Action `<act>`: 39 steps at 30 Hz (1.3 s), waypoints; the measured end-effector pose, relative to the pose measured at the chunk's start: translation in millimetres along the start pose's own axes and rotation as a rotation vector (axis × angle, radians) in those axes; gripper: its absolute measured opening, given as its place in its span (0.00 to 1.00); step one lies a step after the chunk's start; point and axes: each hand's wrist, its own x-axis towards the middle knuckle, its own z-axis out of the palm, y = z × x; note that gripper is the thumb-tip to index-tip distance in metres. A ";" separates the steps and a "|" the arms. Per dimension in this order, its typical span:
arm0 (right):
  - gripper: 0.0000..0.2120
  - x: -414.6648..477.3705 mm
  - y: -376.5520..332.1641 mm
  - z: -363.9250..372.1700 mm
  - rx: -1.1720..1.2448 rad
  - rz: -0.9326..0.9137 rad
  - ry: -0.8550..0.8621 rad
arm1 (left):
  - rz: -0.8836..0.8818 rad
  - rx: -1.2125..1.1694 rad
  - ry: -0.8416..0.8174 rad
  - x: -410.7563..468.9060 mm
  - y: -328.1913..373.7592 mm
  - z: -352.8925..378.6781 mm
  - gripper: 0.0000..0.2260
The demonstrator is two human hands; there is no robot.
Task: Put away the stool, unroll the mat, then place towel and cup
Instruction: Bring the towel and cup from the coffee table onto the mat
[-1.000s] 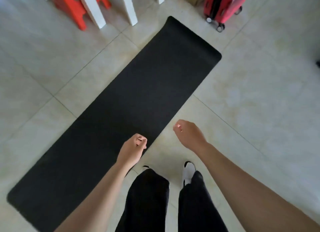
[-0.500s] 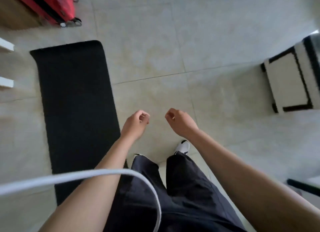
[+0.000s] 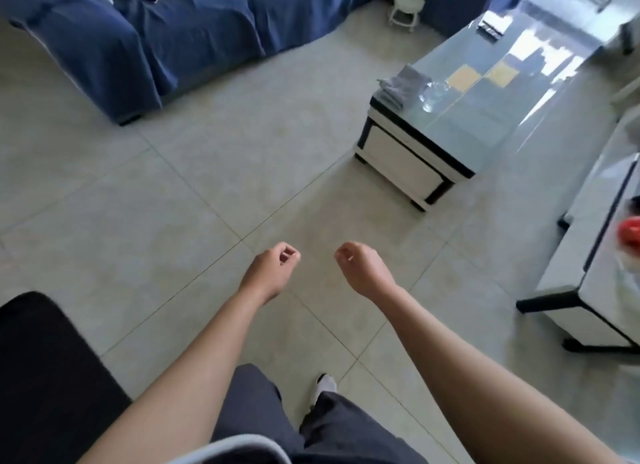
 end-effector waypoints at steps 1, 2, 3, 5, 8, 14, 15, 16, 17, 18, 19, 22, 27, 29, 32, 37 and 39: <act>0.11 21.7 9.8 -21.2 0.026 0.030 0.038 | 0.030 0.008 -0.013 26.7 27.8 4.0 0.06; 0.11 27.2 9.2 -28.7 0.038 0.042 0.044 | 0.044 0.007 -0.014 34.9 36.4 3.2 0.06; 0.11 35.0 9.2 -35.5 0.046 0.041 0.055 | 0.057 0.009 -0.017 43.5 46.2 1.5 0.06; 0.11 68.0 16.4 -59.0 0.094 0.087 0.093 | 0.098 0.018 -0.040 84.5 77.6 1.6 0.06; 0.11 127.6 18.5 -91.7 0.147 0.154 0.148 | 0.146 0.048 -0.092 155.0 124.2 -6.8 0.06; 0.10 231.3 8.4 -147.5 0.267 0.300 0.295 | 0.260 0.078 -0.199 275.0 193.6 -35.5 0.07; 0.10 246.2 6.9 -156.6 0.283 0.324 0.315 | 0.269 0.080 -0.215 292.9 203.6 -40.2 0.07; 0.10 263.3 7.0 -165.9 0.308 0.346 0.341 | 0.272 0.079 -0.237 313.5 213.9 -43.4 0.07; 0.09 277.9 7.3 -173.7 0.332 0.370 0.365 | 0.274 0.084 -0.257 331.4 222.2 -45.5 0.07; 0.09 293.8 6.9 -182.1 0.358 0.401 0.387 | 0.274 0.097 -0.279 352.4 232.6 -47.0 0.07; 0.09 304.7 6.5 -187.8 0.381 0.417 0.400 | 0.277 0.103 -0.291 366.2 241.1 -48.8 0.07; 0.09 354.1 12.5 -211.4 0.437 0.467 0.433 | 0.300 0.128 -0.338 425.0 277.2 -47.0 0.07; 0.10 452.3 36.8 -258.4 0.482 0.500 0.448 | 0.318 0.159 -0.376 529.4 341.2 -31.4 0.05; 0.11 490.0 47.1 -276.7 0.495 0.496 0.449 | 0.315 0.173 -0.381 565.6 363.4 -24.6 0.04; 0.12 550.3 65.9 -306.6 0.540 0.529 0.443 | 0.284 0.203 -0.390 625.7 397.4 -10.3 0.04; 0.11 623.6 85.2 -337.9 0.634 0.600 0.423 | 0.252 0.240 -0.399 707.3 441.1 -0.3 0.05; 0.10 654.8 93.1 -346.6 0.673 0.644 0.426 | 0.244 0.260 -0.430 743.2 458.2 5.2 0.06</act>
